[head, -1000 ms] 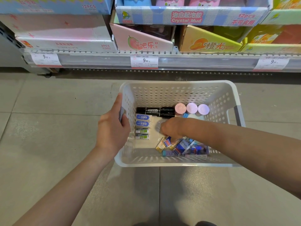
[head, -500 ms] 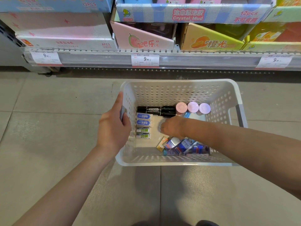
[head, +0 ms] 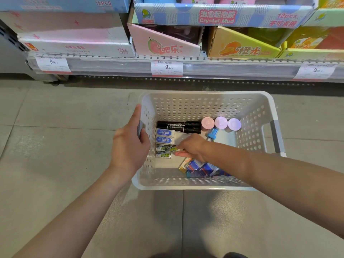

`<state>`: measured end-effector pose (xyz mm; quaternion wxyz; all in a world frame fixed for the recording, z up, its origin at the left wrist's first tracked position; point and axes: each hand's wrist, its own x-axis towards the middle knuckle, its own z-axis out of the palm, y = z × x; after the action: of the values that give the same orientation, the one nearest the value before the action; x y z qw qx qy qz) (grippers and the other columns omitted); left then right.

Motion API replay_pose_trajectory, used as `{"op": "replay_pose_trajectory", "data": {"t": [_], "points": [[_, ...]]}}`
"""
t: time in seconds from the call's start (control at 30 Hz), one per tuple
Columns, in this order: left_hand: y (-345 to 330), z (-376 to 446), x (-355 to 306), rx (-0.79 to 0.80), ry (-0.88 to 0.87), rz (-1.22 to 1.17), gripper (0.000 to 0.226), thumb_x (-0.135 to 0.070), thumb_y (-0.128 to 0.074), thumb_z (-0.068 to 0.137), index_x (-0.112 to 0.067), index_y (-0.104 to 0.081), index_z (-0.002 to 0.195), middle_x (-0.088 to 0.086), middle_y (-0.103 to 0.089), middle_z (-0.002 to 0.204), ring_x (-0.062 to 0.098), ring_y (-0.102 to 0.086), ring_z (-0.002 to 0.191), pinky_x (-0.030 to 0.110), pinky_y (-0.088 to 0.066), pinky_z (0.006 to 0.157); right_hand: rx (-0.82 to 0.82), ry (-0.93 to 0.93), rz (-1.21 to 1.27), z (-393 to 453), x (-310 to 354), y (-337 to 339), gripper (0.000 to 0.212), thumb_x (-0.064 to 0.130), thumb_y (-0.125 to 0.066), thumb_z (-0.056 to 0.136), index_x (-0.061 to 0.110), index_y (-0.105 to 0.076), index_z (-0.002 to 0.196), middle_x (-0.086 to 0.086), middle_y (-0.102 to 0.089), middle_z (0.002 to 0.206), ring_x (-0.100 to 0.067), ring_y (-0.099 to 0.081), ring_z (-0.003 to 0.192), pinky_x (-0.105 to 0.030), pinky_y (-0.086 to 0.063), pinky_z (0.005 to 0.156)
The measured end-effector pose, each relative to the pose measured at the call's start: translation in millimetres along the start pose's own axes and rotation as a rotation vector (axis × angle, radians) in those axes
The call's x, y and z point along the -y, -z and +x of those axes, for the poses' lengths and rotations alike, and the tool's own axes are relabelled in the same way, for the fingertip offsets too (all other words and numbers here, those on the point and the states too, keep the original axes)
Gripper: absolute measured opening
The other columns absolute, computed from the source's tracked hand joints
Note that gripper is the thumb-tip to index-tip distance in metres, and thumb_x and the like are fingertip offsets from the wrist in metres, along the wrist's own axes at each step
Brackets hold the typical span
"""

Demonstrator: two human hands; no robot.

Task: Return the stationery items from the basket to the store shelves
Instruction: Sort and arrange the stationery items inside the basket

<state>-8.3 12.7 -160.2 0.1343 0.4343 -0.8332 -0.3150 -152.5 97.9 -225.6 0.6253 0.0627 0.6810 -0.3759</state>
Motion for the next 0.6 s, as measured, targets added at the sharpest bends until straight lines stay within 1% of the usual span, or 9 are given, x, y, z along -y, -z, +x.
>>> {"op": "replay_pose_trajectory", "data": {"t": [0.03,0.1,0.17,0.2,0.27,0.33,0.43,0.57,0.6], "points": [[0.0,0.1,0.0,-0.002,-0.003,0.002,0.061,-0.009,-0.047,0.093,-0.020,-0.025,0.148,-0.003,-0.040,0.055,0.008,-0.035,0.045,0.018,-0.029,0.045,0.000,-0.041,0.109,2.1,-3.5,-2.4,0.035,-0.006,-0.050,0.092,-0.009,-0.042,0.126,-0.023,-0.057,0.119,-0.027,-0.070,0.090,-0.022,-0.059,0.067],[-0.2,0.3,0.5,0.002,-0.007,0.001,0.061,-0.009,-0.047,0.093,-0.020,-0.025,0.148,0.000,-0.043,0.056,0.009,-0.035,0.045,0.019,-0.029,0.045,0.016,-0.093,0.260,3.6,-7.4,-6.7,0.024,-0.009,-0.045,0.094,-0.009,-0.043,0.118,-0.020,-0.054,0.113,-0.030,-0.063,0.109,-0.028,-0.051,0.093],[-0.2,0.2,1.6,0.006,-0.012,-0.002,0.061,-0.008,-0.047,0.093,-0.019,-0.026,0.148,0.002,-0.044,0.057,0.009,-0.035,0.045,0.020,-0.030,0.044,0.020,-0.121,0.257,7.1,-8.6,-11.1,0.003,-0.008,-0.044,0.095,-0.006,-0.047,0.094,-0.015,-0.055,0.094,-0.023,-0.064,0.092,-0.029,-0.046,0.100],[-0.1,0.1,2.1,0.007,-0.015,-0.003,0.061,-0.008,-0.047,0.093,-0.019,-0.026,0.148,0.003,-0.044,0.057,0.008,-0.034,0.045,0.020,-0.030,0.044,-0.016,-0.129,0.198,10.7,-9.2,-12.7,0.009,-0.005,-0.046,0.095,-0.002,-0.046,0.086,-0.013,-0.056,0.082,-0.019,-0.063,0.076,-0.028,-0.051,0.094],[-0.3,0.1,2.7,0.007,-0.015,-0.004,0.061,-0.009,-0.047,0.093,-0.020,-0.025,0.148,0.007,-0.049,0.059,0.009,-0.036,0.046,0.020,-0.031,0.045,-0.105,-0.108,0.067,16.4,-7.3,-17.2,0.018,0.002,-0.051,0.095,0.002,-0.046,0.078,-0.010,-0.056,0.058,-0.010,-0.057,0.044,-0.021,-0.055,0.062],[-0.6,0.4,2.4,0.008,-0.011,-0.006,0.061,-0.009,-0.047,0.093,-0.020,-0.025,0.148,0.008,-0.051,0.061,0.009,-0.037,0.046,0.020,-0.032,0.046,-0.163,-0.081,-0.043,17.8,-6.0,-19.2,0.027,0.006,-0.052,0.095,0.005,-0.043,0.070,-0.006,-0.053,0.055,-0.005,-0.046,0.022,-0.013,-0.044,0.038],[-0.5,0.3,1.8,0.005,-0.009,-0.003,0.061,-0.009,-0.047,0.093,-0.020,-0.026,0.149,0.003,-0.047,0.059,0.009,-0.037,0.047,0.020,-0.032,0.046,-0.155,0.008,-0.125,22.3,-7.9,-19.4,0.030,-0.001,-0.052,0.092,0.008,-0.039,0.066,-0.006,-0.049,0.071,0.003,-0.048,0.025,-0.012,-0.046,0.042],[-1.2,0.1,1.5,0.011,-0.004,-0.014,0.061,-0.009,-0.047,0.093,-0.021,-0.025,0.149,0.007,-0.053,0.064,0.010,-0.039,0.048,0.020,-0.034,0.046,-0.221,-0.030,-0.141,21.8,-7.4,-29.5,0.033,0.006,-0.058,0.092,0.006,-0.038,0.064,-0.002,-0.054,0.036,-0.005,-0.041,0.017,-0.013,-0.040,0.033],[-1.3,0.1,1.1,0.009,-0.003,-0.012,0.061,-0.010,-0.047,0.093,-0.020,-0.026,0.149,0.008,-0.053,0.065,0.010,-0.039,0.048,0.020,-0.034,0.047,-0.244,-0.057,-0.109,21.8,-7.2,-32.3,0.033,0.007,-0.060,0.091,0.006,-0.039,0.065,-0.007,-0.058,0.042,-0.006,-0.039,0.015,-0.016,-0.039,0.029]]}}
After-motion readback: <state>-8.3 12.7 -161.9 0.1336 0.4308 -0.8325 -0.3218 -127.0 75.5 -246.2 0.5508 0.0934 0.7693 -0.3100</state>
